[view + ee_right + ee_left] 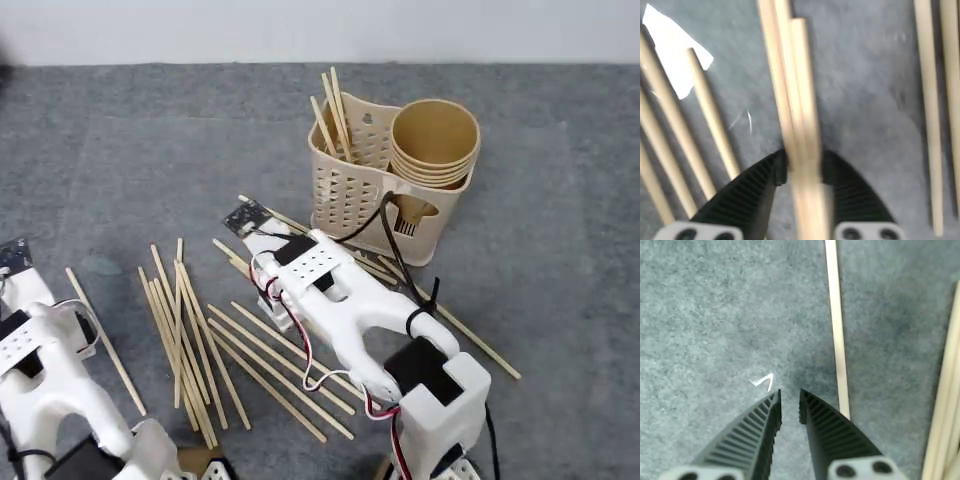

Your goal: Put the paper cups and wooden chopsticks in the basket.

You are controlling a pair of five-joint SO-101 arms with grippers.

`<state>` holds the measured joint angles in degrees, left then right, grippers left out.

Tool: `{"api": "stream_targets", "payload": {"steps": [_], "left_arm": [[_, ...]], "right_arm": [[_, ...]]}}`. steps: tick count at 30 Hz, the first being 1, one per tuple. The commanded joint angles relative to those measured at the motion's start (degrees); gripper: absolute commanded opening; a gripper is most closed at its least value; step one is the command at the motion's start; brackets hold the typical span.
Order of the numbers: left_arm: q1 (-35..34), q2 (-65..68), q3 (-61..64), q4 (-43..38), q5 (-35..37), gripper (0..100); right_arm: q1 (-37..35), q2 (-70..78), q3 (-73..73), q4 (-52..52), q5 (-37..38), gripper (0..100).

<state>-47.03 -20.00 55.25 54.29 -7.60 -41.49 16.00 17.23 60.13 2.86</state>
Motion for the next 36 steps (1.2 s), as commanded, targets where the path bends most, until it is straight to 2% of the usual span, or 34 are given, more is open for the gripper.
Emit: {"api": "stream_targets", "payload": {"steps": [1, 8, 19, 26, 30, 36], "left_arm": [[0.1, -1.6, 0.0, -1.1, -0.2, 7], [0.1, -1.6, 0.6, -2.2, -0.2, 7], [0.1, -1.6, 0.6, -2.2, -0.2, 7], [0.1, -1.6, 0.6, -2.2, -0.2, 7], [0.1, -1.6, 0.6, -2.2, -0.2, 7], [0.1, -1.6, 0.6, -2.2, -0.2, 7]], "right_arm": [[-0.7, 1.3, -0.9, -1.1, 1.0, 0.7], [-0.7, -2.0, -1.2, 2.6, 4.8, 0.9], [-0.7, -22.3, -1.3, 10.1, 9.0, 0.8], [-0.7, -34.2, -1.8, 10.5, 11.3, 0.8], [0.7, -39.3, -7.6, 10.6, 11.3, 0.8], [3.5, -41.0, -23.9, 10.1, 10.8, 0.8]]}}
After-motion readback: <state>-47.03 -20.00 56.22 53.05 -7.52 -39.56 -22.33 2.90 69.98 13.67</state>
